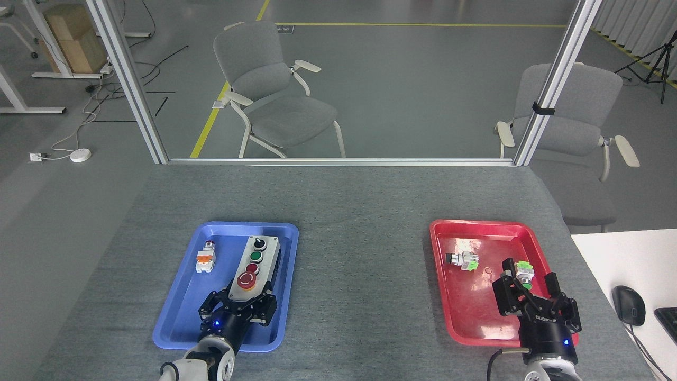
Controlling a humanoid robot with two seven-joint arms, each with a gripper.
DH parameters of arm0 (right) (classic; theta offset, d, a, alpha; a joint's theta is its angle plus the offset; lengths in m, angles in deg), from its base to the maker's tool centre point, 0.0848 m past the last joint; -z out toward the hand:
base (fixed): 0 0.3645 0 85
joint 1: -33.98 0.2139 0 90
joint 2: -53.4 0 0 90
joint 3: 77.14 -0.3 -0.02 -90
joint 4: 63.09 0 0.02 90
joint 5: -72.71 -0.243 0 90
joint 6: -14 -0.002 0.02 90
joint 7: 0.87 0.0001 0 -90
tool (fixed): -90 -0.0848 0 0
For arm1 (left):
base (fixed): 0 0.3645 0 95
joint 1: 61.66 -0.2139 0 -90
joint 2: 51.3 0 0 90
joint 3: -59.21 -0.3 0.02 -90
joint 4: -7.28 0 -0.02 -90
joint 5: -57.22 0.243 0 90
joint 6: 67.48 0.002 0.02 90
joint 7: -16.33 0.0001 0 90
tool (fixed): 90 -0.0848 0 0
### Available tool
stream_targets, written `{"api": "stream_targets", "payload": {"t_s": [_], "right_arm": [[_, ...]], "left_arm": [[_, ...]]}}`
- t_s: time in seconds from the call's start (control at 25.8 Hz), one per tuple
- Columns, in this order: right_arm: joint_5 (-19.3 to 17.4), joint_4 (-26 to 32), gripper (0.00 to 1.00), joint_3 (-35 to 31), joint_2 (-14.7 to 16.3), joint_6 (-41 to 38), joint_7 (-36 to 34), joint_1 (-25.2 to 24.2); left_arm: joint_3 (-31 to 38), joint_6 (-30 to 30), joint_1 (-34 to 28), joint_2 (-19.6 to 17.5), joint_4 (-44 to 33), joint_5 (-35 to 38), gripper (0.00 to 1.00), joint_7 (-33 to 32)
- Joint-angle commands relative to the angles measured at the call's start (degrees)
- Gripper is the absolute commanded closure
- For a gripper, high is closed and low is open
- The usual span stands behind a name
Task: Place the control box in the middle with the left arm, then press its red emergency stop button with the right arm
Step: 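Slide the control box with the left gripper toward the table middle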
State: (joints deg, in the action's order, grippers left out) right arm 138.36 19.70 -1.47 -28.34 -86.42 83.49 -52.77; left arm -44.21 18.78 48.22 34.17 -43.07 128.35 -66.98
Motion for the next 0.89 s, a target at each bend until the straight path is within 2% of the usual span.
{"api": "stream_targets", "payload": {"t_s": [0.0, 0.08, 0.16, 0.27, 0.5, 0.66, 0.78, 0.85], "right_arm": [[-0.09, 0.00, 0.02, 0.00, -0.09, -0.04, 0.02, 0.00], [-0.09, 0.00, 0.02, 0.00, 0.00, 0.04, 0.02, 0.00], [-0.09, 0.00, 0.02, 0.00, -0.09, -0.04, 0.02, 0.00], [-0.09, 0.00, 0.02, 0.00, 0.00, -0.13, 0.02, 0.00], [-0.09, 0.00, 0.02, 0.00, -0.18, -0.04, -0.07, 0.00], [-0.09, 0.00, 0.02, 0.09, -0.18, -0.04, -0.07, 0.00], [-0.09, 0.00, 0.02, 0.09, -0.09, -0.04, -0.07, 0.00], [-0.09, 0.00, 0.02, 0.09, 0.00, -0.04, -0.07, 0.09]], "left_arm": [[-0.12, -0.13, 0.15, -0.22, -0.45, -0.30, 0.62, -0.79], [-0.12, -0.31, 0.24, -0.49, -2.21, -0.83, 0.76, -0.79], [-0.04, -1.54, -0.38, -0.75, -6.60, -1.09, 1.00, -0.88], [1.46, -4.97, -2.40, -2.24, -13.98, -1.62, 1.00, -0.97], [0.76, -6.29, -9.17, -1.54, -30.42, -2.06, 1.00, -1.32], [-7.50, -5.50, -9.52, 2.24, -28.67, -1.27, 1.00, -4.75], [-9.09, -5.32, -8.64, 6.72, -24.10, -0.65, 1.00, -5.45], [-10.41, -5.23, -6.88, 8.39, -21.11, 0.84, 1.00, -6.15]]}}
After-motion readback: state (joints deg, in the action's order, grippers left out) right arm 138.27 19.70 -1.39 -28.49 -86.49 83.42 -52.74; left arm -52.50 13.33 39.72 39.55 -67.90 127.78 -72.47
